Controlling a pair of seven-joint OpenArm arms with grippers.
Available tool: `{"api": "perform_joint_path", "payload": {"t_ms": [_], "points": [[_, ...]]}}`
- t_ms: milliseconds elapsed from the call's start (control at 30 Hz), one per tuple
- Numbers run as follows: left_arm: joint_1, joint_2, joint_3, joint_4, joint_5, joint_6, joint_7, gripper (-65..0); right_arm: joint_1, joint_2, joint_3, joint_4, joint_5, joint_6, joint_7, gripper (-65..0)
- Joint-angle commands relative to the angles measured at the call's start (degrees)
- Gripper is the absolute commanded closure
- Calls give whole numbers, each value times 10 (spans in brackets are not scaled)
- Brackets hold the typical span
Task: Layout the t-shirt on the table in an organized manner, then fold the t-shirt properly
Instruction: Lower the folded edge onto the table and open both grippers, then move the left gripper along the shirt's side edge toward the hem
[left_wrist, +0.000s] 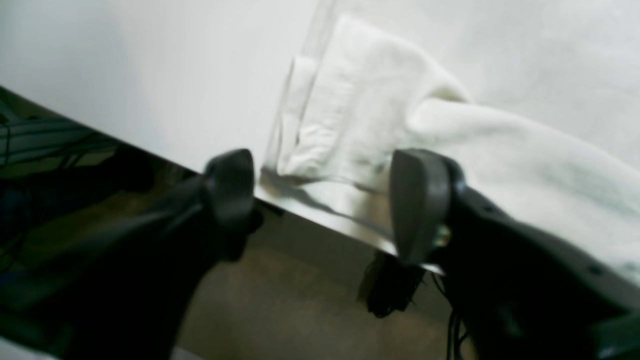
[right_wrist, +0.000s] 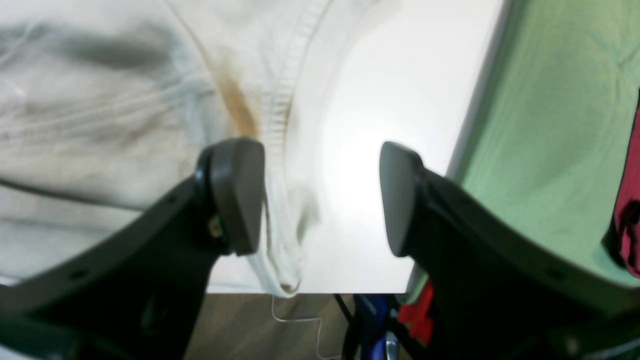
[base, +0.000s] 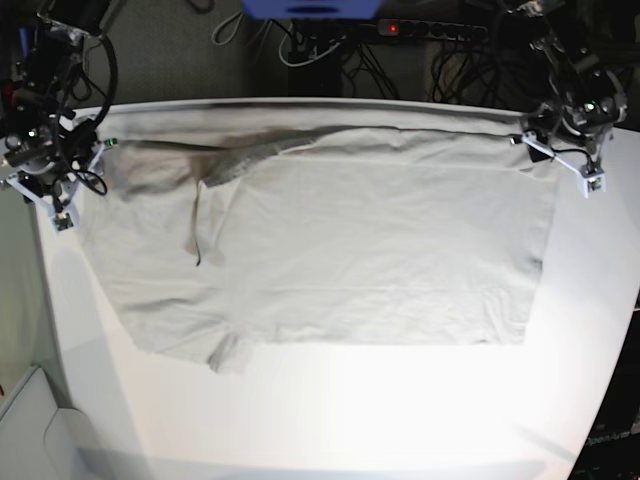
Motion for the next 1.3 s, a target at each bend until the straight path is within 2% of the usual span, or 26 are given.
{"api": "perform_joint_path", "payload": {"t_ms": [0, 100, 300, 433, 667, 1200, 1267], "points": [[-4, -5, -1, 7, 0, 0, -6, -320, 5, 7, 0, 8, 0, -4, 8, -373], [-10, -2, -1, 7, 1, -1, -6, -195, 5, 7, 0, 8, 0, -4, 8, -373], [-10, 2, -1, 7, 1, -1, -6, -159, 5, 7, 2, 8, 0, -4, 8, -373], [-11, 2, -1, 7, 0, 2, -6, -5, 5, 7, 2, 8, 0, -4, 8, -373], [-33, 5, -6, 8, 0, 3, -2, 0, 5, 7, 3, 8, 0, -4, 6, -373], [-157, 99, -148, 8, 4, 5, -6, 0, 3, 7, 3, 8, 0, -4, 4, -373], [-172, 107, -172, 7, 1, 23, -6, 0, 3, 7, 3, 8, 0, -4, 4, -373]]}}
